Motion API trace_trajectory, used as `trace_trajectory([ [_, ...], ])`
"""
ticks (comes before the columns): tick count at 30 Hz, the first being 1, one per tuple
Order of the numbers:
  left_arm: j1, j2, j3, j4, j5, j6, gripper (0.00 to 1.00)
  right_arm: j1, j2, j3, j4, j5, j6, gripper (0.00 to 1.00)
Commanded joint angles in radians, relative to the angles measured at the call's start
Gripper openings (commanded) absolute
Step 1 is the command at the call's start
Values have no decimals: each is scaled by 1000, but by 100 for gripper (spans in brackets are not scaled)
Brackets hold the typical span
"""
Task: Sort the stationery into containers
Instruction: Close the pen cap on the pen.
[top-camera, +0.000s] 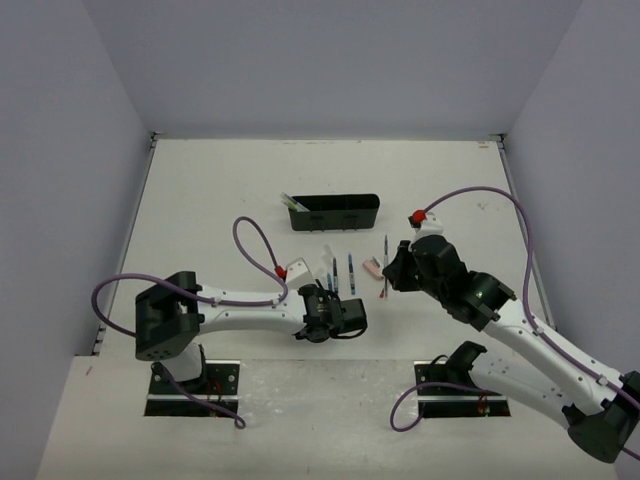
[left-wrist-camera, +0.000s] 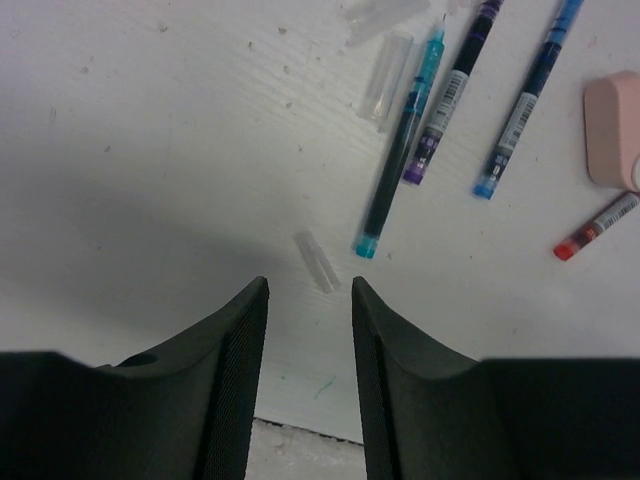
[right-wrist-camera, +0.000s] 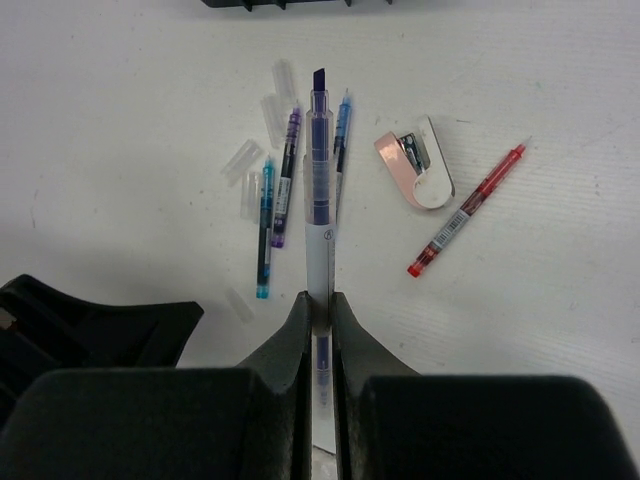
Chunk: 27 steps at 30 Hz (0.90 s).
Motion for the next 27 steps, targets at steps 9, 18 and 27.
trace_trajectory([
  [9, 70, 105, 35, 57, 51, -59, 36, 1, -20, -4, 26, 19, -23, 0],
  [18, 71, 153, 43, 83, 89, -36, 35, 1, -17, -12, 35, 11, -33, 0],
  [27, 74, 176, 3, 131, 128, -30, 24, 1, -31, -21, 40, -4, -30, 0],
])
